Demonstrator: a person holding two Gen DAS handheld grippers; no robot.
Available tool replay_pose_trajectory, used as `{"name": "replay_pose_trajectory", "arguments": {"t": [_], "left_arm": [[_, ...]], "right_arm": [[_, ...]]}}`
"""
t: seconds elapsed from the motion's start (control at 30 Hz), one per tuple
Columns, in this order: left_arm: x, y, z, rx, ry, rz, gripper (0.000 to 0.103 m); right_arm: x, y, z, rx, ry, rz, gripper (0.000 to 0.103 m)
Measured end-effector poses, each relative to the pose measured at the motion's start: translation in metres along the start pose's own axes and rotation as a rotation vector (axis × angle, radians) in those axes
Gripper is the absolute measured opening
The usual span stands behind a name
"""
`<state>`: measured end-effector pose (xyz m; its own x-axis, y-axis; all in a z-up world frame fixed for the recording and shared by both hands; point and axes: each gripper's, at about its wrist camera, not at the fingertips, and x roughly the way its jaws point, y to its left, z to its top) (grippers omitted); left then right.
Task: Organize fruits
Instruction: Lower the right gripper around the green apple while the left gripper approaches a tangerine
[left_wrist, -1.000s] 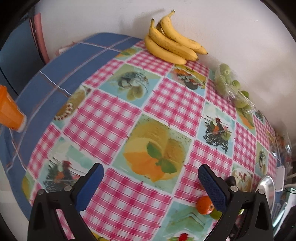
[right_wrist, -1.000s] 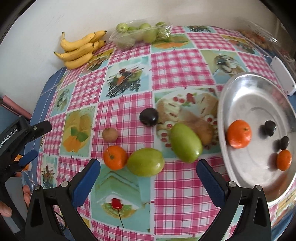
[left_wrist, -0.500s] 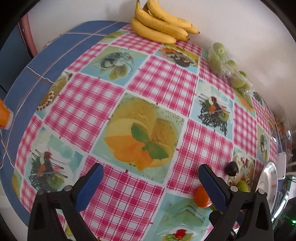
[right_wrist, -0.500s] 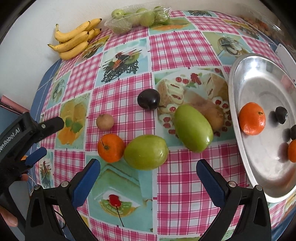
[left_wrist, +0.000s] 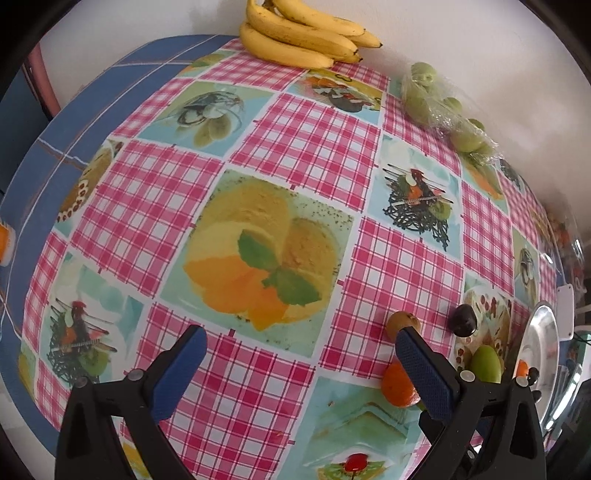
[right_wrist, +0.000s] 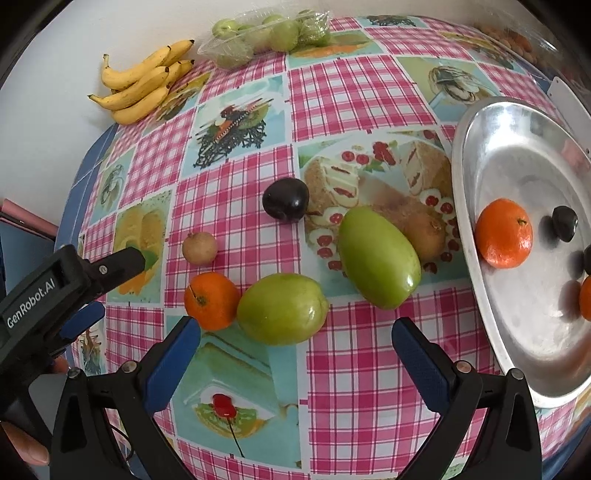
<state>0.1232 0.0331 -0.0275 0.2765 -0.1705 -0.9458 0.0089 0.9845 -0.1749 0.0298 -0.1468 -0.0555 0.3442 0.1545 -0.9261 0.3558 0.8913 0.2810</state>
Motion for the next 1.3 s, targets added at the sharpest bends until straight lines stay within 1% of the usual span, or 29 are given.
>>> {"name": "replay_pose_trajectory", "arguments": {"t": [0.2, 0.3, 0.5, 0.63, 0.77, 0.93, 1.0, 1.07, 1.13, 1.23, 1.3], "left_arm": [[-0.004, -0.005, 0.003, 0.025, -0.015, -0.015, 0.103], [-0.003, -0.005, 0.003, 0.019, 0.004, -0.023, 0.103], [-0.004, -0.007, 0.002, -0.002, 0.020, -0.073, 0.102], [-0.001, -0.011, -0.001, -0.025, 0.048, -0.139, 0.101], [0.002, -0.022, -0.006, 0.013, 0.066, -0.134, 0.094], [0.003, -0.029, -0.008, 0.035, 0.071, -0.143, 0.094], [0.003, -0.030, -0.009, 0.037, 0.069, -0.149, 0.093], [0.004, -0.030, -0.008, 0.039, 0.073, -0.152, 0.092], [0.005, -0.030, -0.009, 0.042, 0.077, -0.162, 0.090], [0.005, -0.031, -0.009, 0.043, 0.080, -0.165, 0.090], [0.006, -0.033, -0.010, 0.048, 0.084, -0.168, 0.089]], "right_arm": [[-0.002, 0.000, 0.003, 0.009, -0.011, 0.023, 0.103], [-0.004, 0.000, 0.005, 0.011, -0.023, 0.025, 0.103], [-0.006, -0.003, 0.006, 0.025, -0.032, 0.043, 0.103], [-0.006, -0.002, 0.007, 0.017, -0.033, 0.037, 0.103], [-0.006, -0.002, 0.008, 0.017, -0.034, 0.041, 0.103], [-0.004, -0.002, 0.007, 0.014, -0.027, 0.044, 0.102], [-0.003, -0.002, 0.007, 0.017, -0.027, 0.042, 0.101], [-0.003, -0.003, 0.007, 0.021, -0.026, 0.044, 0.094], [-0.003, -0.004, 0.007, 0.026, -0.026, 0.051, 0.090], [0.001, -0.005, 0.006, 0.031, -0.013, 0.063, 0.089], [0.002, -0.005, 0.006, 0.035, -0.010, 0.064, 0.082]]}}
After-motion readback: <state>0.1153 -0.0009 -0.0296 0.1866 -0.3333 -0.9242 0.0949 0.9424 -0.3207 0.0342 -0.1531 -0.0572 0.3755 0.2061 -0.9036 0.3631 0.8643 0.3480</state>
